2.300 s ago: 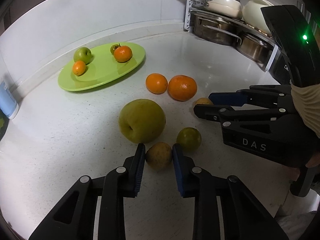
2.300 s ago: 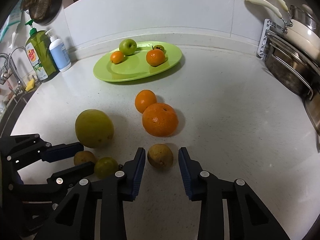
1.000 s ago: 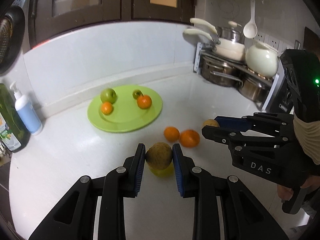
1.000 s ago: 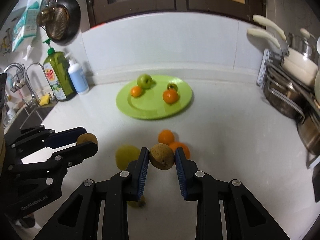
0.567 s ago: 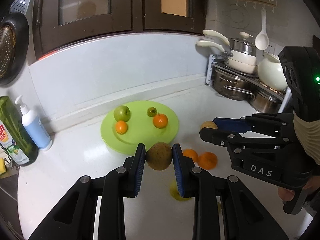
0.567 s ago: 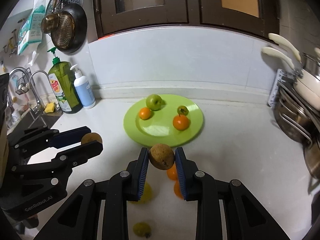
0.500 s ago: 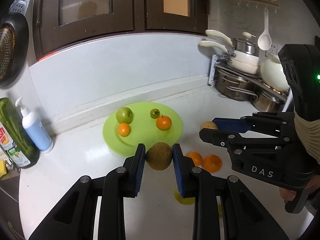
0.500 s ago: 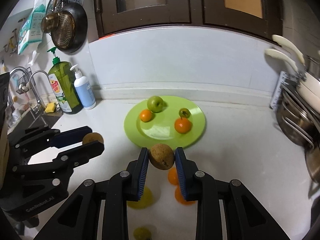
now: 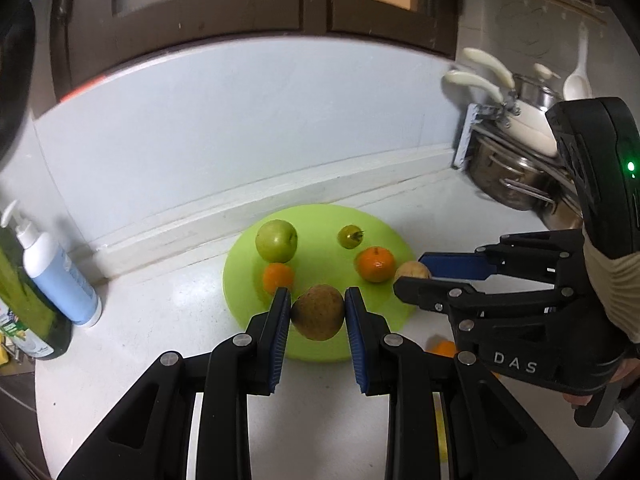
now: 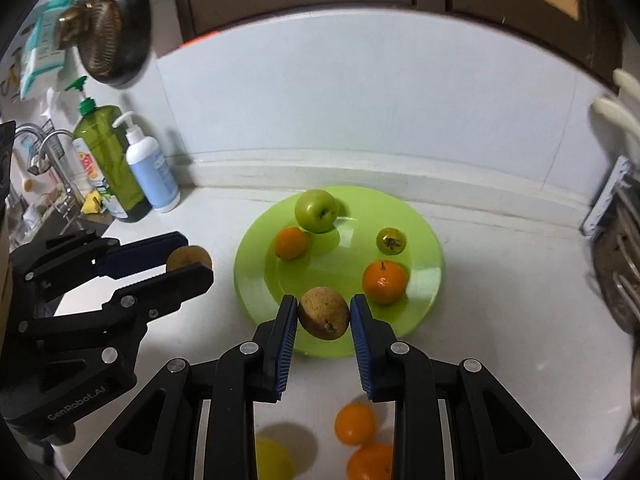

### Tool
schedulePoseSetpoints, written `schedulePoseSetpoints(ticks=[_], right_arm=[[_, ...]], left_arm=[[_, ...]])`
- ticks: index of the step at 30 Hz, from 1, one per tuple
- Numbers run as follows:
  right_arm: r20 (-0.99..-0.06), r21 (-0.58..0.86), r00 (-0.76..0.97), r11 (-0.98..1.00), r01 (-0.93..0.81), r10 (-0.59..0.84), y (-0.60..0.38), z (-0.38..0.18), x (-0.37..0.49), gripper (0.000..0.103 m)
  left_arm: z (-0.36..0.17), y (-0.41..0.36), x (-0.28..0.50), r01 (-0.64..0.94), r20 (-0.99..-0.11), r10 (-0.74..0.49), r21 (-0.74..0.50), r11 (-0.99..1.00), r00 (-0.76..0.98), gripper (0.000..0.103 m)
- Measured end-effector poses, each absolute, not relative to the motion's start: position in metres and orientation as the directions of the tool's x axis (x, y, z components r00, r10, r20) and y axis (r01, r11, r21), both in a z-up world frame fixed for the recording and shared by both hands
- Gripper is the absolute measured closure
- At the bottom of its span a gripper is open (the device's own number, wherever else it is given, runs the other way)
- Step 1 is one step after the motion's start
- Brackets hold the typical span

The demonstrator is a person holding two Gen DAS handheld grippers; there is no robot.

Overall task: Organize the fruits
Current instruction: 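Carry both small brown fruits with both tools over the green plate, then open both tools to release the brown fruits onto the plate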

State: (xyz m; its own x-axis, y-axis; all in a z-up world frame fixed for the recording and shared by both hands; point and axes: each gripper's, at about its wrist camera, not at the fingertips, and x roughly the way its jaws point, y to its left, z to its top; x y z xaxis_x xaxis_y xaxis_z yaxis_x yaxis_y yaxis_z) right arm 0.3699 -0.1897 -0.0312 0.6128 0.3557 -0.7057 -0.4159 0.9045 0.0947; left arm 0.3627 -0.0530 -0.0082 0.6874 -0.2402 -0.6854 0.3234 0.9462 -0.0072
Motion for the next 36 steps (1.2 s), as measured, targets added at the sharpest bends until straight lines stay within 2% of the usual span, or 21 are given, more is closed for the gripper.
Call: schedulePoseSetpoints(ticks=[14,36], right_arm=[[-0.789,0.122,0.525,0.919,-0.375,0.319,-0.181,-0.073,0.423,0.075],[-0.812,0.127,0.501,0.928,-0.351,0.300,-0.183,-0.091,0.438,0.074]], left_arm=[[-0.060,-0.053,0.418,0.298,-0.782,-0.224,-0.052,0.953,0.581,0.075],[-0.074,-0.055,0.431,0.300,-0.804,-0.220,-0.055,0.952,0.552,0.074]])
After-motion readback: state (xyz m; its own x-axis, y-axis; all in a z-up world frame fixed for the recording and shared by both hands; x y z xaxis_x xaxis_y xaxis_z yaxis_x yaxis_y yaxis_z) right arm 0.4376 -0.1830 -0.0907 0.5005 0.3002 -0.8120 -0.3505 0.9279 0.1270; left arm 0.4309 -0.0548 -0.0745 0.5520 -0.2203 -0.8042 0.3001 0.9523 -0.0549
